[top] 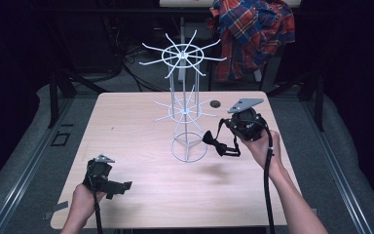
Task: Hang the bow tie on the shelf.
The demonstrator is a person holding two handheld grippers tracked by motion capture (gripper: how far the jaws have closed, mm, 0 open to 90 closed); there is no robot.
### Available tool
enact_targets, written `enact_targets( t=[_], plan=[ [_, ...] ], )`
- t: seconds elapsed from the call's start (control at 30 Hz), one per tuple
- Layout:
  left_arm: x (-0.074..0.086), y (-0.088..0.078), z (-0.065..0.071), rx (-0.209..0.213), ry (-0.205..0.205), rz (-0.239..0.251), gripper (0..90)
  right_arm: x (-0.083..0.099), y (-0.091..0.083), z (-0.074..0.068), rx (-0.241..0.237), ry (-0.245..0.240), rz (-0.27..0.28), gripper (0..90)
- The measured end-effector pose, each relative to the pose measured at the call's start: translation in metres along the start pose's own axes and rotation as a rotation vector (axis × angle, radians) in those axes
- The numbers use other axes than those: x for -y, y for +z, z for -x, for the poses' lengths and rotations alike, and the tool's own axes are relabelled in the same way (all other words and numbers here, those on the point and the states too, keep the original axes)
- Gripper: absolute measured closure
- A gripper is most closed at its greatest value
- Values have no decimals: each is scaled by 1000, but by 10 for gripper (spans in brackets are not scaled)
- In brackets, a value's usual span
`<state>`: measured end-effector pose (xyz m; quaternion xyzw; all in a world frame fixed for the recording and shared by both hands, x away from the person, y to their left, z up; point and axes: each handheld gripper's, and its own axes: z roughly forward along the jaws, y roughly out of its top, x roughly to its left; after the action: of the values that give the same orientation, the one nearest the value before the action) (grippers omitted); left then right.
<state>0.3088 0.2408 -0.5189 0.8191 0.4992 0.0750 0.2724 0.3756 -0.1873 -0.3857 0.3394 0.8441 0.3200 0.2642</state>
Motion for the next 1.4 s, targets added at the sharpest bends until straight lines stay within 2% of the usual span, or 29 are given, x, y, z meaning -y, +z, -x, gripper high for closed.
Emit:
enact_targets(
  t=[0.53,1.07,1.4],
  plan=[
    [0,1,0,3,0,0,0,-14,4,5,8,0,21,896],
    [0,1,1,4,1,-2,0,-18,15,12,12,14,3,896],
    [0,1,1,5,1,-2,0,-26,16,10,15,-12,17,896]
  ],
)
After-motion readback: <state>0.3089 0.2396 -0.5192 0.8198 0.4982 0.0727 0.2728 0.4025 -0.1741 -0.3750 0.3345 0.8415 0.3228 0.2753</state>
